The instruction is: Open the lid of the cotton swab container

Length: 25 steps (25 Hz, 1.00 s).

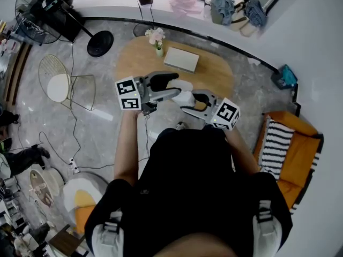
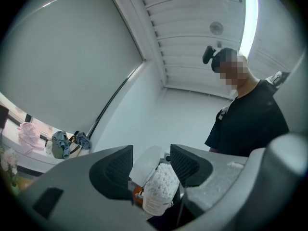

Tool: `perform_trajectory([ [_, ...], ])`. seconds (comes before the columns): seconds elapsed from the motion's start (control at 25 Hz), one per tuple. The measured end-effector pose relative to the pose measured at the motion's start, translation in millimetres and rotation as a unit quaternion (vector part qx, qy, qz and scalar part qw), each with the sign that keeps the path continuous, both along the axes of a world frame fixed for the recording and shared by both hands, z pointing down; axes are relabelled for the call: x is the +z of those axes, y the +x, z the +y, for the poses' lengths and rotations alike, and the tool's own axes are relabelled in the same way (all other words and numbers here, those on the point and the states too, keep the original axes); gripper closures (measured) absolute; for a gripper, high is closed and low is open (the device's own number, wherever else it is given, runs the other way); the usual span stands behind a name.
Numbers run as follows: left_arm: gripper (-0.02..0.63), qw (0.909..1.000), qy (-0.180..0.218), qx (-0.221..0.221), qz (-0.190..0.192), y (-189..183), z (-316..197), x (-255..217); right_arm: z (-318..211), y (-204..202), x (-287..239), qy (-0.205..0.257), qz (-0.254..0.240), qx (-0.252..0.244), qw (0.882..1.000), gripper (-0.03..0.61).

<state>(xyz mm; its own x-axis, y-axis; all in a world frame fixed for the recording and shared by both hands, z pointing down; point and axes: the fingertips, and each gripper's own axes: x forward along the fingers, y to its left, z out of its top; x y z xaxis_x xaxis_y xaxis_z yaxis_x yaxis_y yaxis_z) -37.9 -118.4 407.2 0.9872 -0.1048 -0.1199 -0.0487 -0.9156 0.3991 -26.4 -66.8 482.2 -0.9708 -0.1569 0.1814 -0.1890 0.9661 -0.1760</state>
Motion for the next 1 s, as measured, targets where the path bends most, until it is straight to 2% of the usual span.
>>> perform_trajectory([
  [0.08, 0.38, 0.9999, 0.003, -0.001, 0.015, -4, 0, -7, 1, 2, 1, -0.002, 0.002, 0.0, 1.0, 0.39],
  [0.32, 0.38, 0.9997, 0.01, -0.016, 0.015, -11, 1, -8, 6, 9, 0, -0.003, 0.001, 0.007, 1.0, 0.39],
  [0.48, 0.383, 0.999, 0.003, -0.038, 0.024, -18, 0, -7, 5, 14, -5, -0.002, 0.0, 0.017, 1.0, 0.39],
  [0.6, 0.397, 0.9983, -0.003, -0.056, 0.016, -21, 0, 2, 3, 18, -5, 0.001, -0.001, 0.023, 1.0, 0.39],
  [0.68, 0.422, 0.9977, -0.004, -0.067, 0.008, -21, 0, 7, 3, 21, -4, 0.002, 0.002, 0.026, 1.0, 0.39],
  [0.92, 0.58, 0.9914, 0.001, -0.13, -0.013, -33, -3, 20, 5, 26, -4, 0.002, 0.002, 0.034, 0.999, 0.39],
  [1.0, 0.612, 0.9893, 0.001, -0.144, -0.022, -36, -3, 26, 7, 28, -2, 0.002, 0.003, 0.035, 0.999, 0.39],
])
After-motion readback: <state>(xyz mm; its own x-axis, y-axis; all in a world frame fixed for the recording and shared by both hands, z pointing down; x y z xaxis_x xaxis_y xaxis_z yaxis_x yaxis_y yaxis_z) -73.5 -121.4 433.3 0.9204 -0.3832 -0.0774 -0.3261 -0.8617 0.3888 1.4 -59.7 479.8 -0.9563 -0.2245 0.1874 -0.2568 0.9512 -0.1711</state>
